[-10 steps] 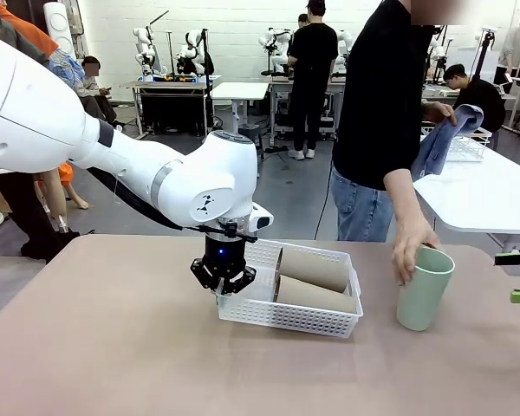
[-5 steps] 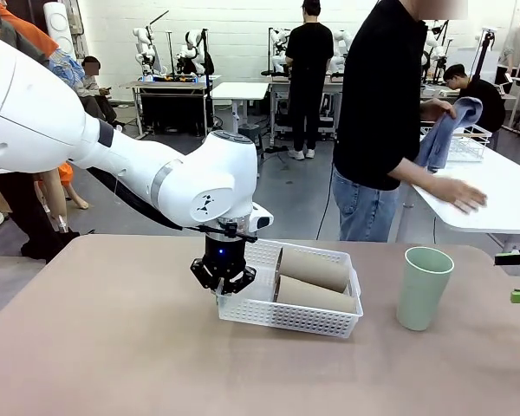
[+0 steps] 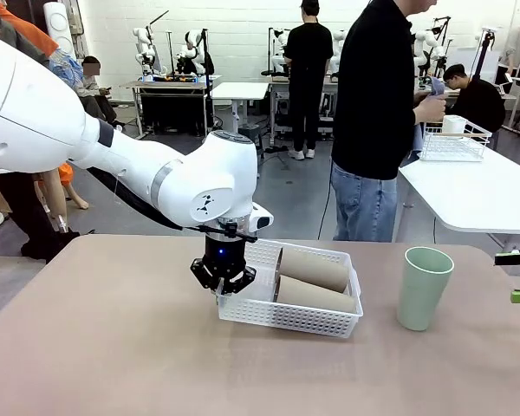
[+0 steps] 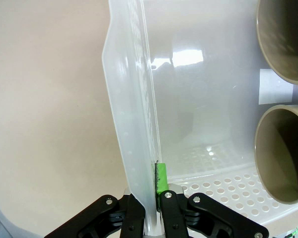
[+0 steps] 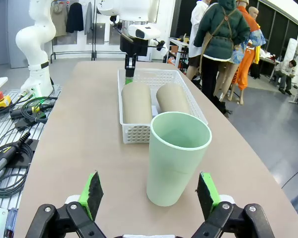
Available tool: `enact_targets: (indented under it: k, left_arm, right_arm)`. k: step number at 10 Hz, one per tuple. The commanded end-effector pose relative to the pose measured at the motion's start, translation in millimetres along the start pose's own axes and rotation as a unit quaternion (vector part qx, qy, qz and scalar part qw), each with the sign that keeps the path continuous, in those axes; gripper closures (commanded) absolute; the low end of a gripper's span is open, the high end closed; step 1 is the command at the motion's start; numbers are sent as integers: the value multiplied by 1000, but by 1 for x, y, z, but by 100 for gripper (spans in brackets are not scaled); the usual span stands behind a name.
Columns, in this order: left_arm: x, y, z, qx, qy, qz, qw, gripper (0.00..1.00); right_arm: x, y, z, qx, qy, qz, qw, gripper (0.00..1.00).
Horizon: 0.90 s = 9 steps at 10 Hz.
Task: Clean and organize the cups into the basket.
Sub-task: Pick up the Reusable plastic cup from the right side of the table and stack it inside the Organizing basket in the center of the table.
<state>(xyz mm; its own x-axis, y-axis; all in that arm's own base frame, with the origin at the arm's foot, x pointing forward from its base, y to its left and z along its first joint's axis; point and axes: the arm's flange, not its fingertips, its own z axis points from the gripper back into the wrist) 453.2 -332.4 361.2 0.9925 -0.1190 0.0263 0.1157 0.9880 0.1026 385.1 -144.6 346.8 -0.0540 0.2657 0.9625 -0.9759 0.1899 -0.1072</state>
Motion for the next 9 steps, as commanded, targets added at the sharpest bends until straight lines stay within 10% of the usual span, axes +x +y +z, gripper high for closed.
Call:
enact_targets:
  k: [1,9]
  left_arm:
    - [-3,-1,-4,8,2,-7,1000,100]
    - [-3,-1,-4,8,2,-7,1000,100]
  right_arm:
    - [0,6,-2,-1,2,4,1000,0]
    - [-77,-73,-92,93,69,-74,991,0]
